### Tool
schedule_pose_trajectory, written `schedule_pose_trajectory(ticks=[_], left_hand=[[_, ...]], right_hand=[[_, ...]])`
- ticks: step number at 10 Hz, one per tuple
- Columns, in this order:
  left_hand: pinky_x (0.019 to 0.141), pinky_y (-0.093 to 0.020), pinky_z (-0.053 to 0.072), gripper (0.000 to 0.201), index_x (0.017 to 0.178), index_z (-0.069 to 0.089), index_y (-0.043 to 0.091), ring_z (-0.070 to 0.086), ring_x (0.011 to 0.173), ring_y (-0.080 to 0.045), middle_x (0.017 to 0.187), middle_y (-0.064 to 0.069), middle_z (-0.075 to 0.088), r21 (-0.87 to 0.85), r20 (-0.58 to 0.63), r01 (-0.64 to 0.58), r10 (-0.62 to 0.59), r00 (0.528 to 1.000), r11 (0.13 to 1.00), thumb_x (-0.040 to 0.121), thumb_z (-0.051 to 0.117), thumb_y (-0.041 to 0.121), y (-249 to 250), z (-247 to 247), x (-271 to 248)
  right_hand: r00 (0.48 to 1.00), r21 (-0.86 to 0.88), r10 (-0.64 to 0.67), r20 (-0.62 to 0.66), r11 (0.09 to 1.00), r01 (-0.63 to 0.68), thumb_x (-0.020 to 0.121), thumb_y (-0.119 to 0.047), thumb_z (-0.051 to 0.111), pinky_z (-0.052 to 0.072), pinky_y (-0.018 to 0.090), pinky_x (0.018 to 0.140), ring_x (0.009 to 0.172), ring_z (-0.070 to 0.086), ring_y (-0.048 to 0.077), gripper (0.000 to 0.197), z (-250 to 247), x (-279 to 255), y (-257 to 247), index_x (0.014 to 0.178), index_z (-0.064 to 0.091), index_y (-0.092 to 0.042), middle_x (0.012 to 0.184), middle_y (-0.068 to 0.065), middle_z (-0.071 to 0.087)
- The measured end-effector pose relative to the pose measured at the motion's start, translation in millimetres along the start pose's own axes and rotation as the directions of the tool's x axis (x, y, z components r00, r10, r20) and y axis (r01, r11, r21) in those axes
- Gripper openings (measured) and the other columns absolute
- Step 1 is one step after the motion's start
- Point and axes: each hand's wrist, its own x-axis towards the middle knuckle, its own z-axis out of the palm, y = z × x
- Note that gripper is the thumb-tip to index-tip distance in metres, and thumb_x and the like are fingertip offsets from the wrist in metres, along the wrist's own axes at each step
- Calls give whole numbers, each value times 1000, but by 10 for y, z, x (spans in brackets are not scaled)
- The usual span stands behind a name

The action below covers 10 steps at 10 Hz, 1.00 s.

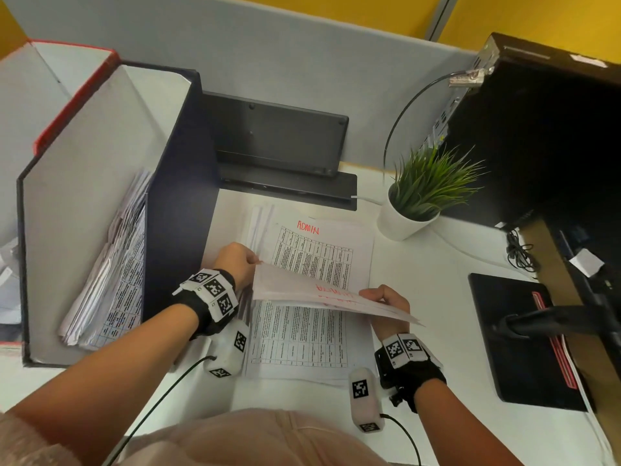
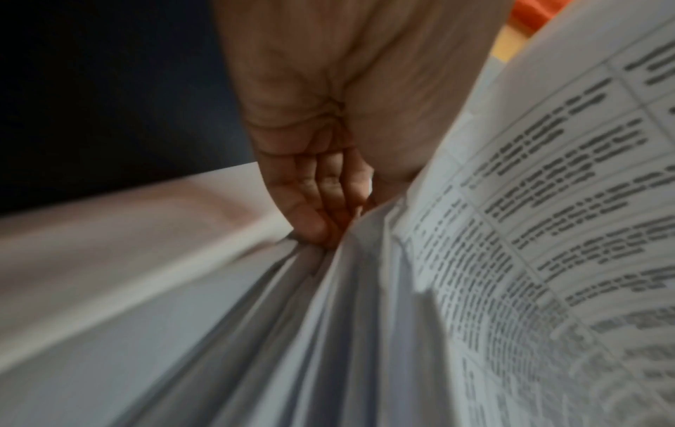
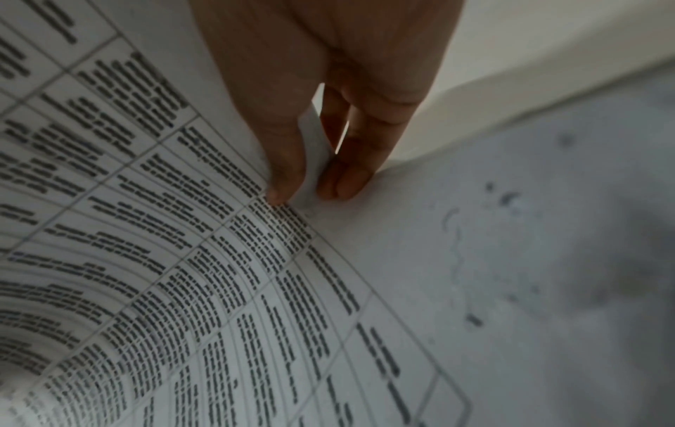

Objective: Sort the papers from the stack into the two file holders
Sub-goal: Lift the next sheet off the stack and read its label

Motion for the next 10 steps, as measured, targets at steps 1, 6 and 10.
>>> schedule_pose_trajectory(ticks=[1,6,10], left_hand=[[64,-22,43,21,74,68,7,57,74,-22,75,-5,60,-54,-95,-169,163,982,984,86,53,-1,-8,14,-68],[59,-24,49,31,67,49,7,61,75,-19,79,-10,65,-785,47,-10,76,996,619,86,37,-13,-9,17,-150],[90,-27,42,40,123,47,25,54,108,-8,115,15,55,-528,109,-99,183,977,844,88,55,43,141,144,-216]], right_hand=[[1000,-17,-19,-5,1000,19,84,9,56,38,2,44,44,54,-12,27,-9,-6,-7,69,58,-14,45,-24,59],[967,-191,-253,5,949,249,73,7,72,48,18,70,66,60,-1,28,-44,-67,-54,97,64,-4,84,5,67],[942,-154,-308,-137,946,287,87,-16,63,44,26,85,98,58,19,32,188,-35,-168,117,55,-7,109,7,62]])
